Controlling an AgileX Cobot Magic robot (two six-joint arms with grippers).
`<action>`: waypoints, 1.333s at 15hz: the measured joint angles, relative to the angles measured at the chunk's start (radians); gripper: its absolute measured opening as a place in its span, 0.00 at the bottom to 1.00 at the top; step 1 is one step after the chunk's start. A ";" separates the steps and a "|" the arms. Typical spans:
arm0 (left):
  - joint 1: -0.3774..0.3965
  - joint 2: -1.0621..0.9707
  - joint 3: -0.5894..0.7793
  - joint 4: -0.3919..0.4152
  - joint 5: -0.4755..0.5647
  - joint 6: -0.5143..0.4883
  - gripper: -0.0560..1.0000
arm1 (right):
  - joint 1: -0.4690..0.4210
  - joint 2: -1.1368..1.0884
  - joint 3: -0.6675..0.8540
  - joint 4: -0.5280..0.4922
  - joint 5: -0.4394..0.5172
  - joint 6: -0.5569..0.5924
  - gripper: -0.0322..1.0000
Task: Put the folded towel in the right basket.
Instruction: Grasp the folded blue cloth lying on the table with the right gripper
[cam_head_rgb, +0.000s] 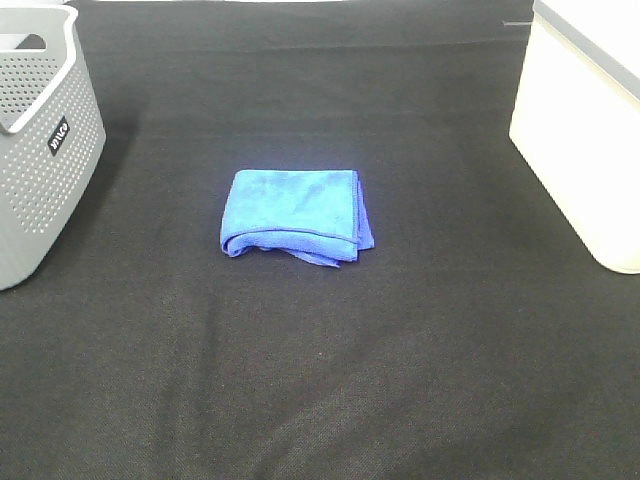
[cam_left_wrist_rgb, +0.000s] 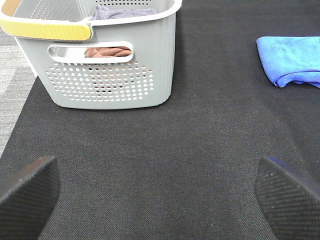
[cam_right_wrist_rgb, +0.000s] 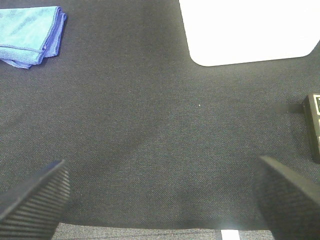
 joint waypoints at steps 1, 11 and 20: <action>0.000 0.000 0.000 0.000 0.000 0.000 0.99 | 0.000 0.000 0.000 0.000 0.000 0.000 0.97; 0.000 0.000 0.000 0.000 0.000 0.000 0.99 | 0.000 0.000 0.000 0.000 0.000 0.000 0.97; 0.000 0.000 0.000 0.000 0.000 0.000 0.99 | 0.000 0.000 0.000 0.000 0.000 0.000 0.97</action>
